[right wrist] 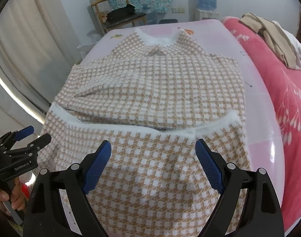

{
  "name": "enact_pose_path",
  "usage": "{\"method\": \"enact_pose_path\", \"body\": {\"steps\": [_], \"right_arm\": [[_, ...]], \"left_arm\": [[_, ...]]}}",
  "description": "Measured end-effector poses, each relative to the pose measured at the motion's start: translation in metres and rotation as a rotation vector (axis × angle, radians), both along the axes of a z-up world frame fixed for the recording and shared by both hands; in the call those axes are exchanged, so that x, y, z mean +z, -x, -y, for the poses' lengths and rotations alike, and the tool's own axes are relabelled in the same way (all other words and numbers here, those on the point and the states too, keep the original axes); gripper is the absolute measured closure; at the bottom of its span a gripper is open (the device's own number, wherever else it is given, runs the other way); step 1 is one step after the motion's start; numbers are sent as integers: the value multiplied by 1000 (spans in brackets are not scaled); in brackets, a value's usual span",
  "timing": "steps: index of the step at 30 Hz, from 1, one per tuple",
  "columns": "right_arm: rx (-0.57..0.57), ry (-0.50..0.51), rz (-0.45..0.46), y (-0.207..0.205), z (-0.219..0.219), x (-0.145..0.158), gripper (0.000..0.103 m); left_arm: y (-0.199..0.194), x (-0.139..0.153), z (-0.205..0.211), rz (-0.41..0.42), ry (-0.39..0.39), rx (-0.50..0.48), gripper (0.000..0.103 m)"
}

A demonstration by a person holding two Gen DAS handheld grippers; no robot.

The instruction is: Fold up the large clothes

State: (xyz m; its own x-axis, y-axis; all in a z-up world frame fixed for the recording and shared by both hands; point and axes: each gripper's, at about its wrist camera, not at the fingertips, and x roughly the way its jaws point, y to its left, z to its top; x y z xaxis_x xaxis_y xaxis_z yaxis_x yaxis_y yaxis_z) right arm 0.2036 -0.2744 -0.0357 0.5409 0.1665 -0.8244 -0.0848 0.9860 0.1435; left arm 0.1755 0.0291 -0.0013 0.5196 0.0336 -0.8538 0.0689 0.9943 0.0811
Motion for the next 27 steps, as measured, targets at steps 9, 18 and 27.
{"method": "enact_pose_path", "body": {"steps": [9,18,27], "right_arm": [[1,-5,-17,-6,6,-6,20],[35,-27,20,-41,32,36,20],[48,-148,28,-171,74,81,20]], "left_arm": [[-4,-3,4,23,-1,-31,23],[-60,43,3,122,131,-186,23],[-206,69,41,119,297,-271,23]]}}
